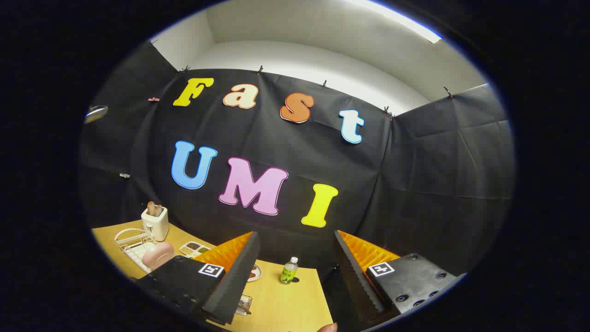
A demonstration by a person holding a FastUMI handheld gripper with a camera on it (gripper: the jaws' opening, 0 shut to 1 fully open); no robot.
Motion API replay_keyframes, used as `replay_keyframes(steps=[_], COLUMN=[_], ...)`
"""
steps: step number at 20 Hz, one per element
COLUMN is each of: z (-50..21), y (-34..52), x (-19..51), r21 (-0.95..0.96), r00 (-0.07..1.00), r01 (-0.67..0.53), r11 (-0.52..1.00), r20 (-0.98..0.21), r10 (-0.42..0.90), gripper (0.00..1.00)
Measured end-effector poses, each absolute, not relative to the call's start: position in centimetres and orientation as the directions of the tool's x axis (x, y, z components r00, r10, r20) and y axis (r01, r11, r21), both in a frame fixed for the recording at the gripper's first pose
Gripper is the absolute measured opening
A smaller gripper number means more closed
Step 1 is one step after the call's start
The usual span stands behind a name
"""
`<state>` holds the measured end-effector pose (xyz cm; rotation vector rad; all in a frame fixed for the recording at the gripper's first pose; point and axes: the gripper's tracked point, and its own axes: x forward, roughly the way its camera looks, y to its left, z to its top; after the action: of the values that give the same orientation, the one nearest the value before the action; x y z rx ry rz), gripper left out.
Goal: Take the plate from the dish rack, then take the spoon from the basket and place it into the plate.
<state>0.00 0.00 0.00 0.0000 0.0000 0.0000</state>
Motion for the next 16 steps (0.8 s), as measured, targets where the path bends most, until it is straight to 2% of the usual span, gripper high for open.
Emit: replay_keyframes(steps=[16], z=[-0.1], y=[2.2], x=[0.2], r21=[0.023], r00=[0.999], r01=[-0.045], r11=[0.999], r20=[-0.017], r10=[0.045], gripper=[0.97])
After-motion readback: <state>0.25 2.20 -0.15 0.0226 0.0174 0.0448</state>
